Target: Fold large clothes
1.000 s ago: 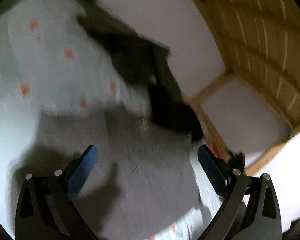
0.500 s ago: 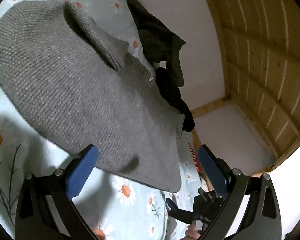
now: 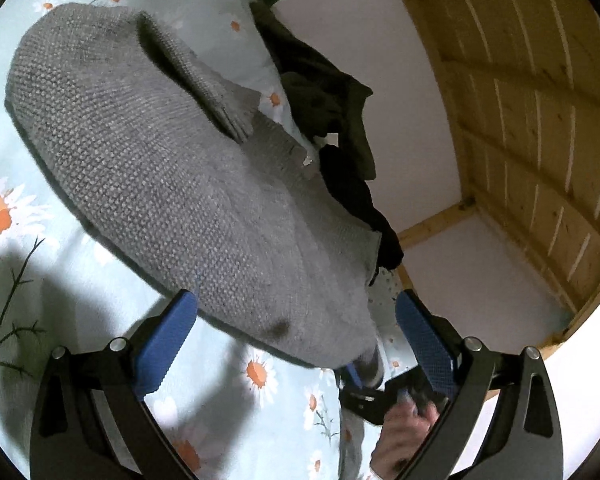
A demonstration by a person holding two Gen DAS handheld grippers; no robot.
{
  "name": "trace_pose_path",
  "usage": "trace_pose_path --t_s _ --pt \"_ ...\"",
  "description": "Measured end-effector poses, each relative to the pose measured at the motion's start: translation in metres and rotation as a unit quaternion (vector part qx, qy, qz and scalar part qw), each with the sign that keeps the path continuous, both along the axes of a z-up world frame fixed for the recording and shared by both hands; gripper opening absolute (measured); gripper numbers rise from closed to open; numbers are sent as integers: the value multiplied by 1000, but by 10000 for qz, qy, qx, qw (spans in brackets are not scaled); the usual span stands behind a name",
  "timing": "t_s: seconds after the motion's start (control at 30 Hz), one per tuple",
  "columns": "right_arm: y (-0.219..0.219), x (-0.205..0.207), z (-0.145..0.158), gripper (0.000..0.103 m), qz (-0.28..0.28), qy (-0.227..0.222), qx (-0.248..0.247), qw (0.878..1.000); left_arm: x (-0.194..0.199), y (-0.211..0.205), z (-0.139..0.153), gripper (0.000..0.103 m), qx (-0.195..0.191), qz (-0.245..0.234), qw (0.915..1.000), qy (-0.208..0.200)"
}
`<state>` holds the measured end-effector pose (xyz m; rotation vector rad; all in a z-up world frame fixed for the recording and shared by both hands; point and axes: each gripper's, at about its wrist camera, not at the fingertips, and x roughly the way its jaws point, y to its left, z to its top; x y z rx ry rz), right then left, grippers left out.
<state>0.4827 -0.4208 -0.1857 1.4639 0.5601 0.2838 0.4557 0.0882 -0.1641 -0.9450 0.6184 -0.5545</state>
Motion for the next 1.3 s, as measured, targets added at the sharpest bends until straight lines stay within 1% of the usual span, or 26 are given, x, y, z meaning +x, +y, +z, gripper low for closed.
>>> trace_pose_path --t_s 0.03,0.07,0.1,0.13,0.17,0.2,0.27,0.3,0.33,0.37,0.4,0.43,0.47,0.6,0.63,0.67,0.7,0.73,0.77,0.8,0.87,0.97,1.07,1.17,1.23,1.3 --pt "3 1 3 100 -79 42 -45 9999 -2 -1 0 98 21 14 10000 -9" --pt "5 0 5 96 -121 75 -141 9998 -3 -2 0 98 26 29 10000 1" --pt "7 0 6 74 -143 171 -261 9994 -3 -2 1 98 19 50 10000 23" --pt "9 -3 2 58 -192 441 -377 9981 -4 -2 1 98 -35 74 9999 76" --pt "8 -7 -4 45 -232 572 -322 9976 -5 -2 0 98 -137 95 9998 142" --pt "6 -16 -13 45 -319 520 18 9981 -6 0 0 98 -207 114 9995 186" --pt "7 -32 -20 47 -456 596 403 9964 -9 1 -1 98 -385 156 9986 315" --pt "9 -41 -21 54 -537 696 505 9949 -10 2 -1 98 -439 167 9983 355" --pt "11 -48 -19 58 -599 833 528 9933 -12 0 -1 98 -451 183 9981 377" --pt "15 -56 -12 74 -695 962 487 9917 -12 0 -1 98 -446 192 9981 385" --pt "18 -59 -5 95 -759 977 420 9914 -13 -2 -1 98 -432 187 9981 388" --pt "19 -59 0 100 -804 983 363 9912 -13 -4 -1 98 -418 159 9982 396" --pt "22 -57 6 100 -898 1225 253 9881 -14 -6 0 98 -408 122 9983 401" --pt "20 -27 0 101 -1158 2262 222 9669 -16 -9 -1 98 -422 67 9982 416" --pt "18 -21 3 101 -1193 2348 324 9642 -17 -9 -1 98 -446 47 9980 446" --pt "15 -16 10 101 -1107 1869 505 9748 -17 -9 -2 98 -491 34 9976 480" --pt "14 -15 20 100 -1102 1805 277 9770 -18 -8 -2 98 -551 22 9971 519" --pt "15 -15 29 100 -1140 1335 172 9843 -18 -7 -4 98 -652 13 9963 567" --pt "17 -15 31 100 -1130 1169 65 9867 -18 -6 -4 98 -705 15 9958 592" --pt "18 -11 26 100 -1071 1406 -9 9843 -17 -5 -6 98 -740 26 9954 616" --pt "17 -7 0 101 -993 1742 480 9785 -13 -5 -7 98 -783 30 9946 684" --pt "13 2 -3 100 -906 1626 570 9809 -5 -3 -7 98 -872 121 9919 913" --pt "14 15 2 100 -721 1417 345 9867 8 -3 -5 98 -606 388 9887 1312" --pt "15 20 5 100 -686 1245 243 9895 25 5 -4 98 -543 856 9819 1600" --pt "14 21 3 100 -660 1171 268 9906 36 13 -6 98 -635 1074 9772 1717" --pt "13 22 2 100 -656 1186 310 9903 49 19 -6 98 -558 1211 9738 1842"
